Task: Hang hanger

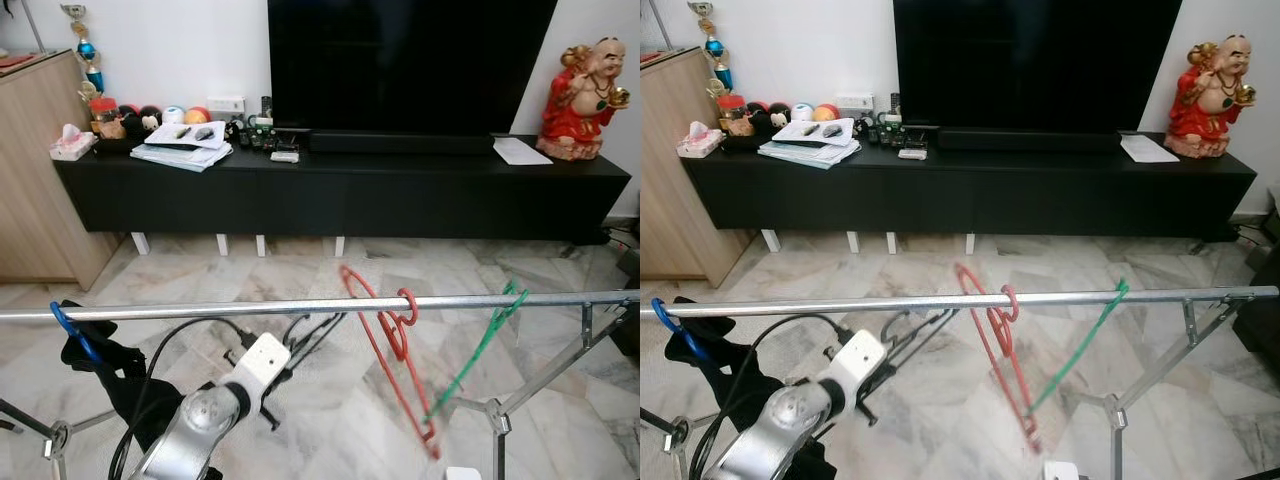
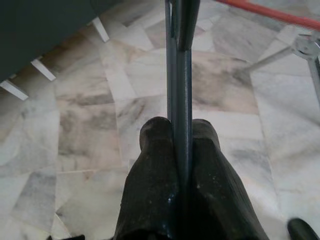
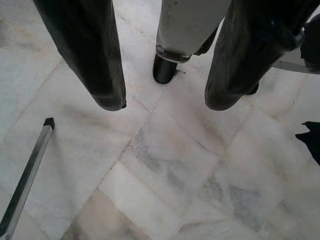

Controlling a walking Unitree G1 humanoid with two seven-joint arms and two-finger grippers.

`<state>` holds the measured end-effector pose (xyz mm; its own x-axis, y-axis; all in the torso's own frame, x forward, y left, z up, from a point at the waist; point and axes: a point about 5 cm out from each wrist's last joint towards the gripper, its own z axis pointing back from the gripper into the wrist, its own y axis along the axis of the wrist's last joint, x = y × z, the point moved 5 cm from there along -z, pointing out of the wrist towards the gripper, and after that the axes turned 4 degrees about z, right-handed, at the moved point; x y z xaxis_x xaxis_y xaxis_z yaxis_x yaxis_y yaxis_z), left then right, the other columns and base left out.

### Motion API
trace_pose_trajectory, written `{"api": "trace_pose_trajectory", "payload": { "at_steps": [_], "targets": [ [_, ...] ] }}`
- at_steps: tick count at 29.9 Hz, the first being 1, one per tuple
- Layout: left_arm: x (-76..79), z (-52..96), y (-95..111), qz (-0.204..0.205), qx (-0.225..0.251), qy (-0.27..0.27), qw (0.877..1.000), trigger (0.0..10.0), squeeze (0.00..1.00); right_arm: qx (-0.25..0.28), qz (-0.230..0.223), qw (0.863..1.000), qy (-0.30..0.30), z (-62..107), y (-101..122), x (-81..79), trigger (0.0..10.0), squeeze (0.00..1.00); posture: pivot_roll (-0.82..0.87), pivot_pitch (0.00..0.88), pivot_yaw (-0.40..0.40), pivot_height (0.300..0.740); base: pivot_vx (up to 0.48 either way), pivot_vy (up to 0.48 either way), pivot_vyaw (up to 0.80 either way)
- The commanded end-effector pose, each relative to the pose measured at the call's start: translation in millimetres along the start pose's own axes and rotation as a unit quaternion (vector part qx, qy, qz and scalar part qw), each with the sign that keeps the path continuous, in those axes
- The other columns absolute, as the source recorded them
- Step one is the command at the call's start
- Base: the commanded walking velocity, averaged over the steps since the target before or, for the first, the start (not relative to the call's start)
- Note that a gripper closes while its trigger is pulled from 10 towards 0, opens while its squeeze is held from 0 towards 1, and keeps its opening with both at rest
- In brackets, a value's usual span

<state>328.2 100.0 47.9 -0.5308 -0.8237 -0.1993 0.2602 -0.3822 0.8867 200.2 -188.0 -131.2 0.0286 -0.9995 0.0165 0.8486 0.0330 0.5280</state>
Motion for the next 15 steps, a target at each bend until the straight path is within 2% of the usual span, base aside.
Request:
{"api": "trace_pose_trajectory", "payload": {
  "at_steps": [1, 7, 15],
  "targets": [
    [-4.6, -4.7, 7.2, 0.003, 0.008, 0.013, 1.0, 10.0, 0.0, -0.005, 0.002, 1.0, 0.002, 0.2, -3.2, -1.7, 10.0, 0.0, 0.06, 0.0, -0.005, 0.74, 0.0, 0.0, 0.0],
    [-15.7, -13.6, 13.6, 0.018, 0.006, 0.05, 0.999, 10.0, 0.0, -0.005, -0.003, 1.0, 0.001, 0.1, -4.7, -4.5, 10.0, 0.0, 0.05, 0.0, 0.008, 0.74, 0.0, 0.0, 0.0],
    [-26.0, -17.4, 8.8, 0.032, -0.013, 0.075, 0.997, 10.0, 0.0, -0.005, -0.005, 1.0, 0.003, 0.0, -4.4, -5.4, 10.0, 0.0, 0.05, 0.0, 0.009, 0.74, 0.0, 0.0, 0.0]
  ]
}}
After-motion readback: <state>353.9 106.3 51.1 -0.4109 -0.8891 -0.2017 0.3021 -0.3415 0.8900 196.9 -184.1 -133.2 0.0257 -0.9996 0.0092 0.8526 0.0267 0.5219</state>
